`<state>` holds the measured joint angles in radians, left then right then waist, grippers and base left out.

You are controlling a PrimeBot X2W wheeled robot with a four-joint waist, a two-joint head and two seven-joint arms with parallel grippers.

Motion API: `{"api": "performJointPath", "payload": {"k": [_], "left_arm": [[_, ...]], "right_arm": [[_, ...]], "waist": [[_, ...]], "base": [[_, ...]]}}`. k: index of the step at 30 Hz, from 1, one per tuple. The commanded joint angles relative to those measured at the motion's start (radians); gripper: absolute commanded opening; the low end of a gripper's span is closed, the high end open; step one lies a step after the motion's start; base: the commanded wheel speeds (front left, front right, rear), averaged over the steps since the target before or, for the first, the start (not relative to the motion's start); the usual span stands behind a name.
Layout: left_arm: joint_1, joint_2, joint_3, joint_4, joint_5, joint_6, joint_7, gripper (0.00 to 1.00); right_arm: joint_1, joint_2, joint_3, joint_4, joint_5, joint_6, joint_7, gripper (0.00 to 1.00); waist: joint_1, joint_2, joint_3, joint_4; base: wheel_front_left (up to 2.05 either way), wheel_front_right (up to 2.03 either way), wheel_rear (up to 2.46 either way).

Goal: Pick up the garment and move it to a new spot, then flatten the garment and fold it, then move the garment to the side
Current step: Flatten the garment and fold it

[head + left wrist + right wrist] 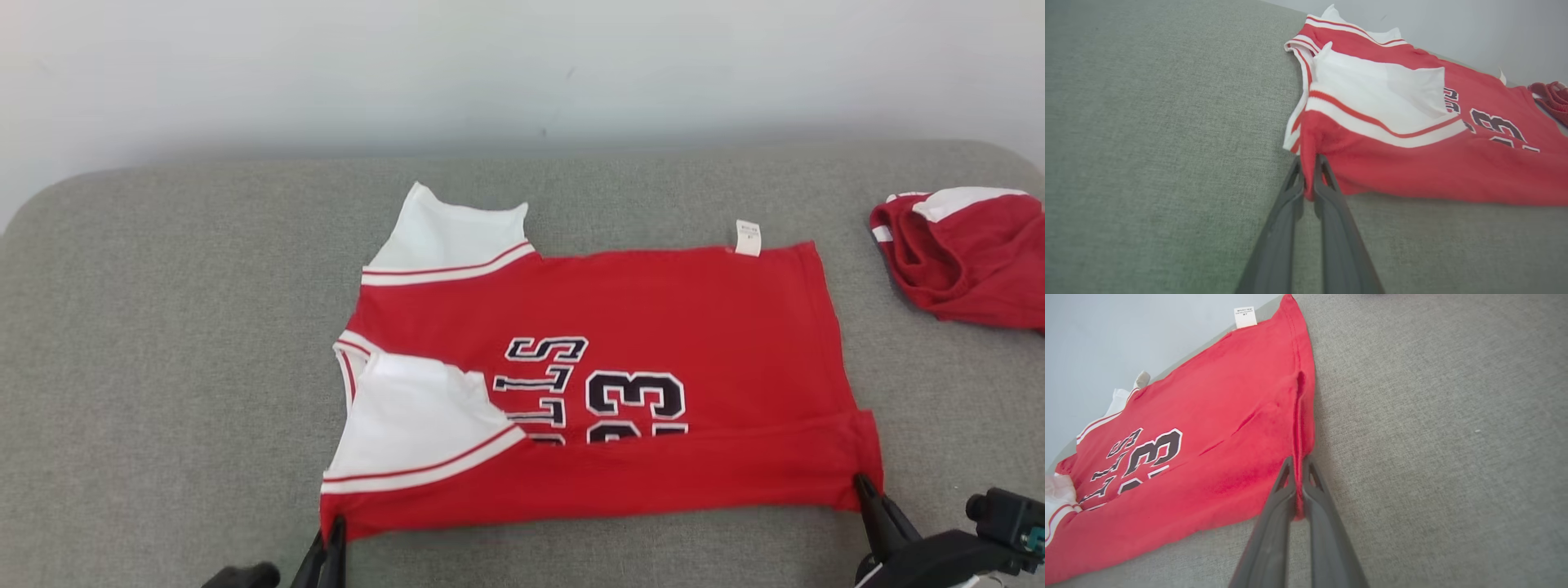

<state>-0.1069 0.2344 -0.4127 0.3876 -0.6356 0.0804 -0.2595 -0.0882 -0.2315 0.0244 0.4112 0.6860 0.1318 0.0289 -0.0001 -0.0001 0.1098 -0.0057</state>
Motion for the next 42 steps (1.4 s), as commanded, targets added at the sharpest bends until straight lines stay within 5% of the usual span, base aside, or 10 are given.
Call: {"api": "performJointPath", "payload": {"k": [1, 13, 15, 16, 23, 42], "left_arm": [[0.03, 0.005, 0.01, -0.012, -0.015, 0.008, -0.006, 0.0], [0.145, -0.008, 0.005, -0.087, -0.012, 0.032, 0.001, 0.0], [0.14, -0.01, 0.001, -0.085, -0.004, 0.034, 0.0, 0.53], [0.137, -0.011, 0.002, -0.084, -0.002, 0.034, 0.0, 1.0], [0.124, -0.01, 0.042, -0.114, 0.03, 0.036, -0.006, 1.0], [0.123, 0.0, 0.262, -0.298, 0.289, 0.04, -0.006, 1.0]], "right_arm": [[0.026, -0.005, -0.006, -0.019, -0.002, -0.002, 0.008, 0.0], [0.177, 0.024, -0.07, -0.163, -0.058, -0.002, 0.117, 0.0], [0.186, 0.035, -0.08, -0.177, -0.072, -0.002, 0.125, 0.51], [0.189, 0.043, -0.082, -0.184, -0.076, -0.002, 0.127, 1.0], [0.169, 0.061, -0.085, -0.243, -0.119, -0.002, 0.098, 1.0], [0.087, 0.063, 0.015, -0.301, -0.216, -0.002, -0.184, 1.0]], "waist": [[0.0001, 0.0001, -0.01, 0.001], [0.0001, 0.0001, -0.026, 0.013], [0.0001, 0.0001, -0.025, 0.014], [0.0001, 0.0001, -0.025, 0.014], [0.0001, 0.0001, -0.036, 0.003], [0.0001, 0.0001, -0.084, -0.023]], "base": [[0.0, 0.0, 0.0], [0.0, 0.0, 0.0], [0.0, 0.0, 0.0], [0.0, 0.0, 0.0], [0.0, 0.0, 0.0], [0.0, 0.0, 0.0]]}}
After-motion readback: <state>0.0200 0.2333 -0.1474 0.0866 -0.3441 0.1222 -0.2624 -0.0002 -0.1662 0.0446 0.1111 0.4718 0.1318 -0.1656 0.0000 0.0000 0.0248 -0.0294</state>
